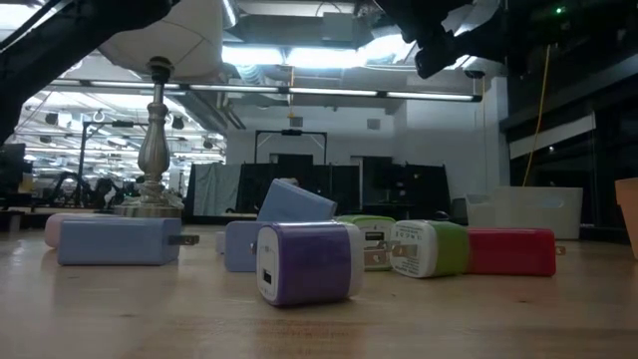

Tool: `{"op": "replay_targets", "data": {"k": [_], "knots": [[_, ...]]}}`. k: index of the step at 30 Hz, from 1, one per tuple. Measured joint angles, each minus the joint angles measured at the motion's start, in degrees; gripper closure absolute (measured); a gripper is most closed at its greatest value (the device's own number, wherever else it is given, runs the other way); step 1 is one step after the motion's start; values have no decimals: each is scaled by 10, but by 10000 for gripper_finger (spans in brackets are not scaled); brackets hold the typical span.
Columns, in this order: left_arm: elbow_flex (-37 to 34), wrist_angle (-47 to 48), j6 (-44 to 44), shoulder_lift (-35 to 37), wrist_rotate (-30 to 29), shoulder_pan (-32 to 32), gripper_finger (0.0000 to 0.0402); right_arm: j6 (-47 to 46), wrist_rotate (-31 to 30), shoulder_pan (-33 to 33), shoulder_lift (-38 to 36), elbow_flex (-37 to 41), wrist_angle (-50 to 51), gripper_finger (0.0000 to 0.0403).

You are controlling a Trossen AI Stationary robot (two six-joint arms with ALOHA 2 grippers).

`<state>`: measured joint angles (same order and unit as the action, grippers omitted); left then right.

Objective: Pick & Place Office items
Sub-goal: Put the blue digital clock into the gray bin

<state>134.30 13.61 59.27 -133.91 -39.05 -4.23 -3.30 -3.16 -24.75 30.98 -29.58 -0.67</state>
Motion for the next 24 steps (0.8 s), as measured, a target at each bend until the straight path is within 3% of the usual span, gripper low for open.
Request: {"op": "replay_targets", "data": {"k": [5,13,18,24], "knots": [[0,8,-4,0,-25,9,191,27,-49,-1,0,0,10,341],[0,31,-25,0,-161,53,166,46,-210,-1,2,0,61,341],[-1,136,-161,4,-183,75,170,30,-339,-1,18,0,96,341],[-1,296,-382,15,-129,75,170,27,-415,-3,65,0,95,341]]}}
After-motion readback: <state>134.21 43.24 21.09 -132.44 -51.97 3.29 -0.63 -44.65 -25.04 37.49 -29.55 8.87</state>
